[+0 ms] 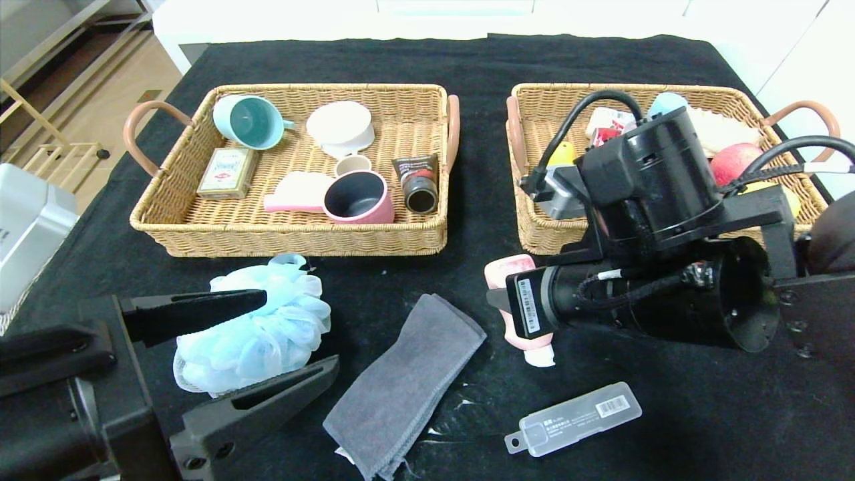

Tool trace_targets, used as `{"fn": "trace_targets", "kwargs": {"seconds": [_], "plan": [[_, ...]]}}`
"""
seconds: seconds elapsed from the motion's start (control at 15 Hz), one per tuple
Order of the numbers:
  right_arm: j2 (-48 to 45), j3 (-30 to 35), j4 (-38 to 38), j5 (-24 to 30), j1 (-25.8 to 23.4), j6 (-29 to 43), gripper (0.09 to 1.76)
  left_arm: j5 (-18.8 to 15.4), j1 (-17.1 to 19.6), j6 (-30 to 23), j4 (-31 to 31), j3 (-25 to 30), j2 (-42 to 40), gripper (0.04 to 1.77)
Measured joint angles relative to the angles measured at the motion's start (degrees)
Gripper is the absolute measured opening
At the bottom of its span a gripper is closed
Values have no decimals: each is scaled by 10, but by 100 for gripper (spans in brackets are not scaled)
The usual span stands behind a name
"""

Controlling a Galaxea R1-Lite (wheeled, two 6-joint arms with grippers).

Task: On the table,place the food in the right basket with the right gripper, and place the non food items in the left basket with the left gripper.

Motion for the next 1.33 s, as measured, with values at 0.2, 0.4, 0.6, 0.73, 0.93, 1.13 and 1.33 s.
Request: {"fn": "trace_targets", "kwargs": {"seconds": [0.2,0.4,0.6,0.73,0.93,1.13,1.33], "plan": [[24,-19,-6,-1,-6,-19,87,0,0,0,0,0,0,172],[42,-40,-23,-13,-7,-21,87,0,0,0,0,0,0,172],[53,-44,-28,-17,-9,-22,91,0,-1,1,0,1,0,172],[57,-45,-32,-17,-9,-22,109,0,-1,1,1,1,0,172],[58,-45,-31,-17,-9,-22,129,0,-1,2,1,2,0,172],[52,-42,-30,-17,-7,-22,142,0,-1,2,0,2,0,172],[29,-24,-36,-19,-3,-22,151,0,0,2,0,1,-1,172]]}}
